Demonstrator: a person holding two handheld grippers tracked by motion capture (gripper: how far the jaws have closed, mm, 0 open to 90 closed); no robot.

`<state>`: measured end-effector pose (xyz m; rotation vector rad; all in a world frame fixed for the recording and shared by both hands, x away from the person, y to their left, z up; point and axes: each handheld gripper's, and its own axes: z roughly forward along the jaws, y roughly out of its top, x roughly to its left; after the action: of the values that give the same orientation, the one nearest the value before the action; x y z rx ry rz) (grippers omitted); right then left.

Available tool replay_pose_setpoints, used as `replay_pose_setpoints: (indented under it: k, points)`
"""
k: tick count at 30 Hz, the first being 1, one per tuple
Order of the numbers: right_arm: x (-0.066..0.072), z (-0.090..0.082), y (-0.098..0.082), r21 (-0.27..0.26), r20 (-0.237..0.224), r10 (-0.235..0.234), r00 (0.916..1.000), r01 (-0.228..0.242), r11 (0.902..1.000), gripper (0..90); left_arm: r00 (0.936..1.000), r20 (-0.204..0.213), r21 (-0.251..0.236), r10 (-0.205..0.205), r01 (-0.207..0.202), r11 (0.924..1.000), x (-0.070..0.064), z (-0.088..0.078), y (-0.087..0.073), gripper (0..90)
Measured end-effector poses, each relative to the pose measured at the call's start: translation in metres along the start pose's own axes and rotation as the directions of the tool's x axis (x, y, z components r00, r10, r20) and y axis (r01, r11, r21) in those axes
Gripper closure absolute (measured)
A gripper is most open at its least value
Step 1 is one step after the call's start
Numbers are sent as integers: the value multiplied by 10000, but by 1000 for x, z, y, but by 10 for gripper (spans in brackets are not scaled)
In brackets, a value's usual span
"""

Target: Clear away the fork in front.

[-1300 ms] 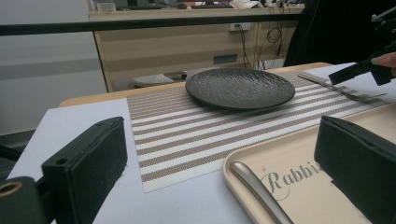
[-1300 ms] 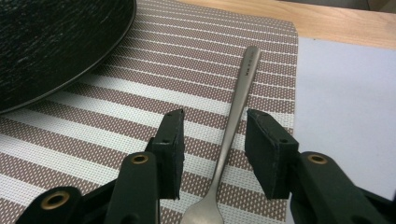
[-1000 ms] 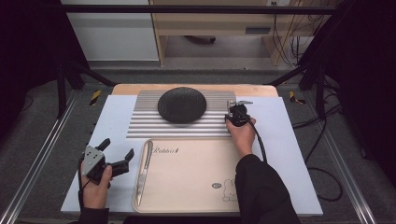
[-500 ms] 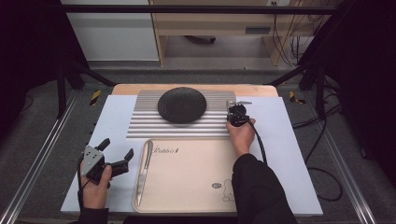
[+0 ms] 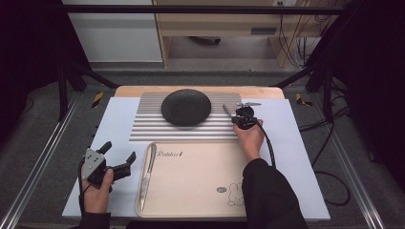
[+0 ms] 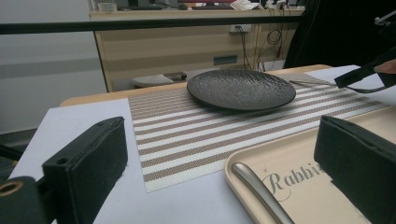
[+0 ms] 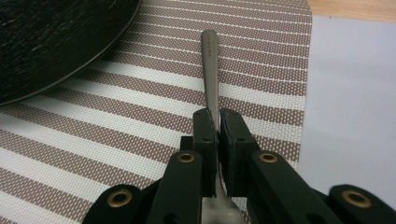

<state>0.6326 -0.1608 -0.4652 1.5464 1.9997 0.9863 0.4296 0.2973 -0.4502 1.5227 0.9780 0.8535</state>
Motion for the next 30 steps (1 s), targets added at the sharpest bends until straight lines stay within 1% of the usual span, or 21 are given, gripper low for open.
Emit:
replay_pose_setpoints:
  k: [1, 3, 4, 5, 6, 7, 9, 11, 12, 14, 16, 17, 19, 21, 24, 26, 30]
  points:
    - [0, -2, 0, -23, -41, -21, 10000, 21, 10000, 858, 10000, -1, 1, 4, -4, 10000, 0, 0, 0, 28]
    - [0, -5, 1, -103, -205, -33, 9998, 31, 9999, 900, 10000, -4, -2, 3, -3, 10000, 0, 0, 0, 28]
    - [0, -8, 1, -233, -229, 4, 9997, -9, 9997, 900, 10000, -6, -2, 2, -2, 10000, 0, 0, 0, 28]
    - [0, -11, 3, -265, -320, -2, 9995, -7, 9996, 900, 10000, -1, 14, 8, -8, 10000, 0, 0, 0, 29]
    - [0, -11, 3, -215, -298, -93, 9995, 86, 9997, 900, 10000, 8, 28, 19, -19, 10000, 0, 0, 0, 29]
    - [0, -11, 4, -95, -283, -155, 9995, 152, 9998, 900, 10000, 5, 35, 32, -32, 10000, 0, 0, 0, 29]
    - [-2, -11, 4, -65, -225, -177, 9996, 176, 9998, 900, 10000, 11, 8, 39, -39, 10000, 0, 0, 0, 29]
    - [-4, -10, 2, 34, -292, -77, 9995, 78, 10000, 900, 10000, 3, 7, 43, -43, 10000, 0, 0, 0, 29]
    - [-2, -8, 1, -11, -451, -59, 9990, 58, 10000, 900, 10000, 2, 11, 32, -32, 10000, 0, 0, 0, 29]
    - [-1, -8, 0, -10, -443, -114, 9990, 113, 9999, 900, 10000, -9, 20, 26, -25, 10000, 0, 0, 0, 29]
    - [3, -6, 0, -116, -506, -183, 9986, 177, 9998, 900, 10000, -1, 16, 22, -22, 10000, 1, 0, 0, 29]
    - [5, -5, 0, -143, -534, -200, 9984, 192, 9997, 894, 10000, 3, 20, 33, -33, 10000, 0, 0, 0, 29]
    - [7, -1, -1, -164, -489, -106, 9987, 98, 9998, 841, 10000, 11, 8, 37, -37, 10000, 0, 0, 0, 29]
    - [8, 3, -2, -122, -482, 55, 9988, -61, 9999, 809, 10000, 10, 5, 43, -43, 10000, 0, 0, 0, 29]
    - [10, 8, -5, -94, -389, 171, 9991, -174, 9998, 773, 10000, 11, 0, 22, -22, 10000, 1, 0, 0, 29]
    - [12, 10, -6, -84, -416, 274, 9988, -278, 9996, 756, 10000, 7, -6, 4, -4, 10000, 1, 0, 0, 29]
    - [15, 15, -7, 12, -240, 260, 9994, -259, 9997, 747, 10000, 19, 2, 37, -37, 10000, 1, 0, 0, 30]
